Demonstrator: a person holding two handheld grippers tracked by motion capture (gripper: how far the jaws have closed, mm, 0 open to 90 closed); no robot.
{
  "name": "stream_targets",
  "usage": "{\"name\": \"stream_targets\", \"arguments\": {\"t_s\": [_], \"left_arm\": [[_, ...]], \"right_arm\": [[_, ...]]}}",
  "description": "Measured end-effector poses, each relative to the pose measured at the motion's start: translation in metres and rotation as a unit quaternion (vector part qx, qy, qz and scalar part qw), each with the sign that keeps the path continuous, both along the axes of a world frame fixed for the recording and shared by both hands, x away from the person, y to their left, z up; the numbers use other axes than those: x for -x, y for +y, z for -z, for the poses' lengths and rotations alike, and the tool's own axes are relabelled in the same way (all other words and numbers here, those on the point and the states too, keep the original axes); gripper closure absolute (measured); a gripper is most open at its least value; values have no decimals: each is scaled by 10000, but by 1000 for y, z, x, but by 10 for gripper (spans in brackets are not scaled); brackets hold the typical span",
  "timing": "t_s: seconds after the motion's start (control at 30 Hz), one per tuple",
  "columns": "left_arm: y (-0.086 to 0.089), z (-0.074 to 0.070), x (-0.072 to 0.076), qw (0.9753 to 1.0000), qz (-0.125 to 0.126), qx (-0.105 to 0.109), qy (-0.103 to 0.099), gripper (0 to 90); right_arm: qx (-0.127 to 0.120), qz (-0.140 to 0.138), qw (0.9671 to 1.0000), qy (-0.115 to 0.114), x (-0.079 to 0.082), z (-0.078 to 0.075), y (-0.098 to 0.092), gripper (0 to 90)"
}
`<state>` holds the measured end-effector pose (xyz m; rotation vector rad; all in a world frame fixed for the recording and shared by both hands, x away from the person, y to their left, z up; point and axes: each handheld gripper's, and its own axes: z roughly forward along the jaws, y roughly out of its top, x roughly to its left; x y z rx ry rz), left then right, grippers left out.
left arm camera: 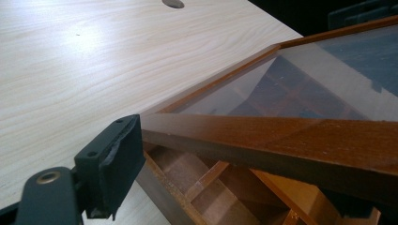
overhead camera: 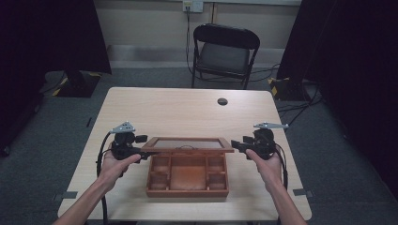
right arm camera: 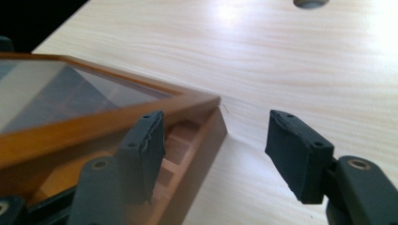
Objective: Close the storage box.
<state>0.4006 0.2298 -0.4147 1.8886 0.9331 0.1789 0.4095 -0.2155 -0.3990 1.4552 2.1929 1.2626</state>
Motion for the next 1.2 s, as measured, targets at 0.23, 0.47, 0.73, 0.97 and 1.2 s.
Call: {"name": "stream_targets", "arguments": {"t_s": [0.23,0.47,0.73,0.97,1.2], "left_arm": [[2,3,3,9999,30,-142,-11,154],[2,7,5,9999,35,-109,15,155],[2,12,9,9998,91,-196,34,155],[2,13,9,9998,114,-184,28,157],[2,13,10,9998,114,-182,37,158]], "right_arm": [[-380,-461,9974,-412,2,-29,12,458],[-674,-1445,9849,-675,6,-61,46,504],[-635,-2444,9666,-433,9,-77,93,615],[-462,-3253,9444,-143,20,-75,115,718],[-233,-3452,9381,179,22,-68,126,779]]}}
